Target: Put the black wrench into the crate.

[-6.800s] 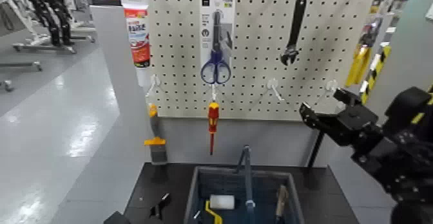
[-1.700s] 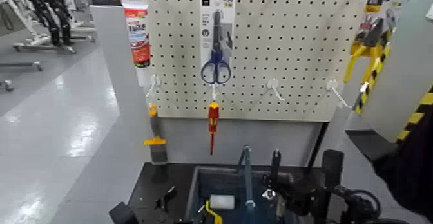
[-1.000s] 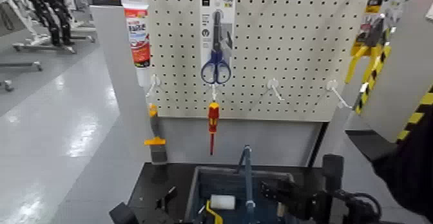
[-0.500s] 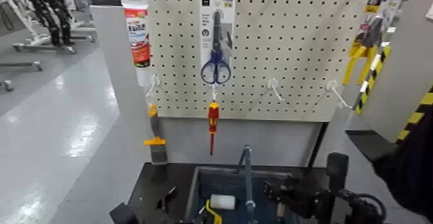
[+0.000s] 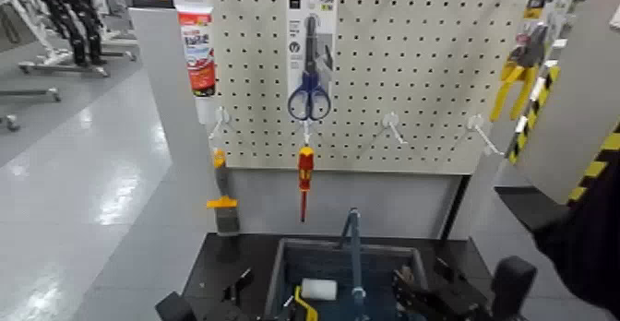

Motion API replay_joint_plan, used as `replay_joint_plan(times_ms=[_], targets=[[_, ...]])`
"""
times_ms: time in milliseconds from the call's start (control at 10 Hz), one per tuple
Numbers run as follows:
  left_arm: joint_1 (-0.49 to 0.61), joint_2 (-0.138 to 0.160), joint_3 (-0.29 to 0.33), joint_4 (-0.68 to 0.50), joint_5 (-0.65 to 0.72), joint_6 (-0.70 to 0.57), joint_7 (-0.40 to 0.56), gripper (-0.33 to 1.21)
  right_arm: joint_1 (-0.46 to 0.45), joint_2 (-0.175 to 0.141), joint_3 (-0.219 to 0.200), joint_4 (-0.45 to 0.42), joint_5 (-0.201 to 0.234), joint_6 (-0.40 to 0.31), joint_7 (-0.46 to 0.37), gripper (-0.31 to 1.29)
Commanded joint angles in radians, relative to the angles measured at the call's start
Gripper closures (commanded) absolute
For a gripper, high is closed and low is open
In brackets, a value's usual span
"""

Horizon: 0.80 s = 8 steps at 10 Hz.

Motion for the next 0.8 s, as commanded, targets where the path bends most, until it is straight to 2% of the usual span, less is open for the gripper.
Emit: replay_joint_plan(times_ms=[100, 200, 300, 400, 500, 800], targets=[[0.004, -0.004, 0.010, 0.000, 0.000, 0.000, 0.000, 0.11, 0.165, -0.004, 0.021, -0.046, 0.037, -0.207, -0.146, 0.07], [0.006, -0.010, 0.017, 0.000, -0.002, 0.000, -0.001, 0.11, 0.214, -0.008, 0.032, -0.068, 0.060, -0.247, -0.212, 0.07], [0.004, -0.011, 0.025, 0.003, -0.003, 0.000, -0.008, 0.11, 0.246, -0.006, 0.036, -0.060, 0.083, -0.313, -0.226, 0.07], [0.007, -0.013, 0.028, 0.003, -0.002, 0.000, -0.008, 0.11, 0.285, -0.004, 0.053, -0.054, 0.098, -0.386, -0.274, 0.07], [0.012, -0.018, 0.034, 0.003, -0.002, 0.003, -0.008, 0.11, 0.312, -0.008, 0.070, -0.056, 0.103, -0.414, -0.314, 0.07], [0.027, -0.019, 0.043, -0.008, -0.008, 0.009, -0.005, 0.11, 0.317, -0.015, 0.078, -0.074, 0.103, -0.389, -0.318, 0.07]])
